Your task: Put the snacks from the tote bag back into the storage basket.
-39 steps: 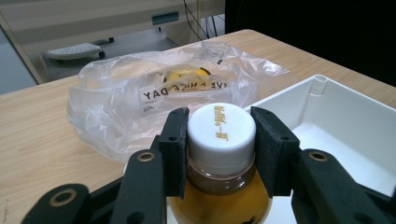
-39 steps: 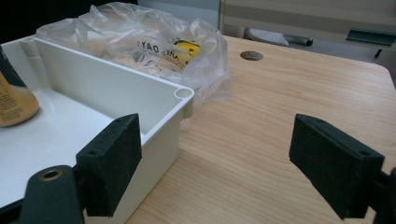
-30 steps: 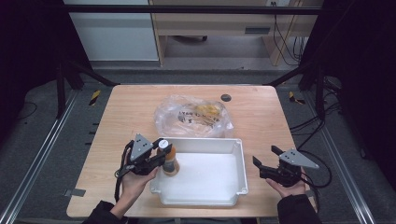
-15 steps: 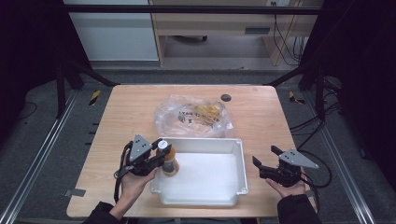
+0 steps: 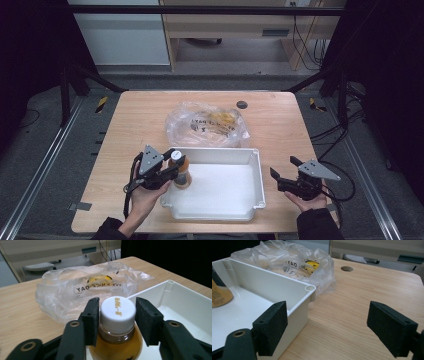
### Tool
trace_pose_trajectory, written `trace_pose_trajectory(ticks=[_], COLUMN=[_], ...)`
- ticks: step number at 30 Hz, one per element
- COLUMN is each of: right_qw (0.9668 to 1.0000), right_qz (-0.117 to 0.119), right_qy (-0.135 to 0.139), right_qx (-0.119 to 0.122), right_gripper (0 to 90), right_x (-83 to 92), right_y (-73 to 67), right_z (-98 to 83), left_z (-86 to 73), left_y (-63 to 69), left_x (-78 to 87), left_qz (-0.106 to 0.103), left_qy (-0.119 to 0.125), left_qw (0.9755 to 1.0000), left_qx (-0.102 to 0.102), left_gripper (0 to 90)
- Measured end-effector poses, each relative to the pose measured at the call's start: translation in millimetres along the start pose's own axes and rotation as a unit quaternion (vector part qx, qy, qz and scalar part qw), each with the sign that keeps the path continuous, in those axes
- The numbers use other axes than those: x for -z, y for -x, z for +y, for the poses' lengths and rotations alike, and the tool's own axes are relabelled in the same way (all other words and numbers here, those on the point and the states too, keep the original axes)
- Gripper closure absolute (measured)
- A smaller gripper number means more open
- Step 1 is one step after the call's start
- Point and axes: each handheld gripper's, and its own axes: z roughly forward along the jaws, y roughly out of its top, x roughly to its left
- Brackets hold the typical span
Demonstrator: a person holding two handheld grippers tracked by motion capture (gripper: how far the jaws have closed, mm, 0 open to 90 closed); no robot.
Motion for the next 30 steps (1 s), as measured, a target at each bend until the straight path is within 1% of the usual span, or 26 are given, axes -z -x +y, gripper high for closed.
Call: trace_pose_trajectory(ticks=[2,4,6,8,10,11,12,18,19,21,24,25,28,29,30], right_qw=[1.0,1.0,1.0,1.0,1.0,1.0,1.0,1.0,1.0,1.0,1.0,1.0,1.0,1.0,1.0], right_qz=[0.0,0.001,0.0,0.0,-0.001,-0.001,-0.001,-0.001,-0.001,-0.001,-0.001,-0.001,-0.001,-0.001,-0.002], right_qy=[-0.001,-0.001,0.0,0.0,0.0,0.0,0.0,0.0,0.0,0.0,0.0,0.0,0.0,0.0,0.001], right_qx=[-0.001,-0.001,0.0,0.0,0.0,0.0,0.0,-0.003,-0.004,-0.004,-0.005,-0.005,-0.004,-0.004,-0.004], right_gripper=[16.9,16.8,16.8,16.8,16.8,16.8,16.7,16.6,16.5,16.5,16.3,16.2,16.1,16.1,16.0], right_x=[0.0,0.0,0.1,0.2,0.1,0.1,0.1,0.6,0.6,0.7,0.8,0.9,0.9,1.1,1.0], right_y=[-0.2,-0.2,0.1,0.1,0.3,0.3,0.4,0.4,0.5,0.6,0.7,0.8,1.0,1.3,1.3], right_z=[0.0,0.0,0.1,0.1,0.1,0.1,0.1,0.2,0.2,0.2,0.2,0.2,0.2,0.1,0.1], left_z=[3.0,4.2,7.0,10.2,12.8,13.9,14.8,15.8,15.2,15.2,14.9,14.6,11.9,9.2,8.0], left_y=[0.2,0.1,-0.6,-1.6,-2.7,-3.4,-4.3,-14.3,-17.7,-19.3,-24.0,-25.6,-31.2,-35.4,-37.1], left_x=[3.1,4.4,7.1,10.6,12.7,14.2,15.4,19.7,20.8,21.3,23.2,23.6,24.9,25.2,25.7], left_qz=[0.004,0.005,0.001,-0.002,-0.009,-0.009,-0.011,-0.012,-0.01,-0.011,-0.005,-0.002,0.009,0.016,0.017], left_qy=[0.009,0.011,0.018,0.025,0.025,0.028,0.031,0.028,0.031,0.031,0.037,0.041,0.046,0.047,0.046], left_qw=[0.9999,0.9999,0.9998,0.9997,0.9997,0.9996,0.9995,0.9995,0.9994,0.9994,0.9993,0.9992,0.9989,0.9988,0.9988], left_qx=[-0.002,-0.001,0.0,0.002,0.001,0.002,0.002,0.007,0.008,0.009,0.005,0.005,-0.004,-0.002,-0.002], left_gripper=[48.2,46.9,42.7,41.1,37.2,37.2,35.1,32.5,32.2,31.4,30.2,28.5,27.4,26.2,26.1])
